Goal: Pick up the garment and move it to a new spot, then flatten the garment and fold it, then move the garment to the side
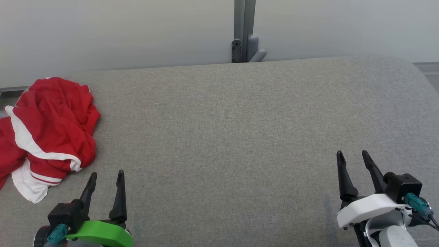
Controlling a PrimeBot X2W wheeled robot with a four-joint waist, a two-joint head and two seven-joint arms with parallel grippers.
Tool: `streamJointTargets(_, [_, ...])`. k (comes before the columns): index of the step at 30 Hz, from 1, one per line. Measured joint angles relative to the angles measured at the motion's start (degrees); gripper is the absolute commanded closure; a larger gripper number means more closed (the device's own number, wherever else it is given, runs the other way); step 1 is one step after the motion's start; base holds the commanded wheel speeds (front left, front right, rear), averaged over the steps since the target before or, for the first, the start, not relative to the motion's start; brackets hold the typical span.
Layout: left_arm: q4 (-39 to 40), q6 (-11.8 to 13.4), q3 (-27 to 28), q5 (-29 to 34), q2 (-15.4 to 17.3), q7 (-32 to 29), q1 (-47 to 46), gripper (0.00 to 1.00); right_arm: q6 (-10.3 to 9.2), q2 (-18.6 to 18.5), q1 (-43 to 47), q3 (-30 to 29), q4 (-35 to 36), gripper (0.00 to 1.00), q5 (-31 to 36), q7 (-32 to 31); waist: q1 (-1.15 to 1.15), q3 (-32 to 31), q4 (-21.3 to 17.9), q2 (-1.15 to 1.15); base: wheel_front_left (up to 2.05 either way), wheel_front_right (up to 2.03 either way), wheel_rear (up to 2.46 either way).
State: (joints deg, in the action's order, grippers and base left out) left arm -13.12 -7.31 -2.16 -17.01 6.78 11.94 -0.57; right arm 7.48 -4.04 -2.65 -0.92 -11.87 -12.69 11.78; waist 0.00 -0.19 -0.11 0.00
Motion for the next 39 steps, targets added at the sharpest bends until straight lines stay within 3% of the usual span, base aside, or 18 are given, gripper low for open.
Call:
streamJointTargets(30, [-1.1,-0.1,0.0,10.2,0.0,3.1,0.8,0.0,0.01,0.7,0.6,-1.0,0.0,0.0,12.2,3.2,0.0,0.0,-0.2,0.0,0.0,0.0,0.0])
streamJointTargets(39, [-1.1,-0.1,0.1,10.3,0.0,3.1,0.9,0.0,0.01,0.8,0.8,-0.8,-0.1,0.0,12.4,3.3,0.0,-0.1,0.6,0.0,0.0,0.0,0.0])
